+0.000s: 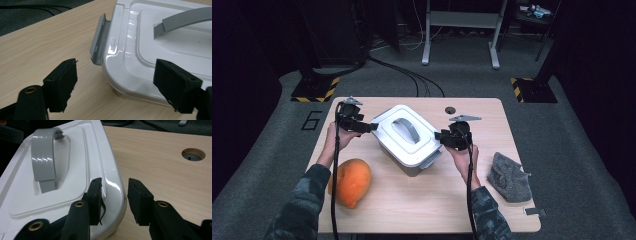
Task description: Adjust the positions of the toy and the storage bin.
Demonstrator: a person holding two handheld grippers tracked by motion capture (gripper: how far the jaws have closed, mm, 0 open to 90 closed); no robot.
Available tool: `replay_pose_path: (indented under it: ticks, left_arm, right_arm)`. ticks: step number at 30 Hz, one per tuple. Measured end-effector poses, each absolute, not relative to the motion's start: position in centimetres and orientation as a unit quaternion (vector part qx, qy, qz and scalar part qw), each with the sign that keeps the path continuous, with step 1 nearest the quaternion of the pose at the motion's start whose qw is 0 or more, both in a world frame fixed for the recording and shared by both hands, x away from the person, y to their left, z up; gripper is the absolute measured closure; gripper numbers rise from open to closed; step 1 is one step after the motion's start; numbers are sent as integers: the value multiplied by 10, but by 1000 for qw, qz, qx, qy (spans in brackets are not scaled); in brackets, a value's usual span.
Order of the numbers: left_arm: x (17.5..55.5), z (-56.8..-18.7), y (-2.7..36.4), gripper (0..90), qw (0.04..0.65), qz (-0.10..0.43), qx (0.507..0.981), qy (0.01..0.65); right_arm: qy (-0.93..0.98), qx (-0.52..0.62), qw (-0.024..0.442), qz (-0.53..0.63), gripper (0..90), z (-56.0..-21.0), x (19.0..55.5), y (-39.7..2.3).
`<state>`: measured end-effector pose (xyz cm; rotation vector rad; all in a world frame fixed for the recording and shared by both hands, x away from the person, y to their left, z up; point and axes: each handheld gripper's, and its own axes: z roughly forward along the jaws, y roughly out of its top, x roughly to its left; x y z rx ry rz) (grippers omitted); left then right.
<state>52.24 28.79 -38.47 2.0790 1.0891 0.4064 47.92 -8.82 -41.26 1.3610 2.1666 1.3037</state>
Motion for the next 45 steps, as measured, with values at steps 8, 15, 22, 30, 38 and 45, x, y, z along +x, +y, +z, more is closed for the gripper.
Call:
replay_pose_path:
  ticks: [8,15,22,30,38,45]
  left_arm:
    - [496,-382,309,76,368,184,808,423]
    - [480,-393,334,10,379,191,783,456]
    - [467,-410,360,0,370,199,771,479]
    - [461,-439,383,0,358,204,764,497]
    - [461,-467,401,0,353,199,754,518]
    - [464,-491,418,0,343,199,736,549]
  right_arm:
    - [759,452,155,442,385,-412,480,-88]
    - [768,430,156,449,274,-401,477,-80]
    - [780,406,165,447,176,-391,473,-70]
    - [800,376,165,438,147,-385,473,-54]
    - [815,354,160,431,146,-378,473,-36]
    - [821,343,163,426,148,-377,474,-28]
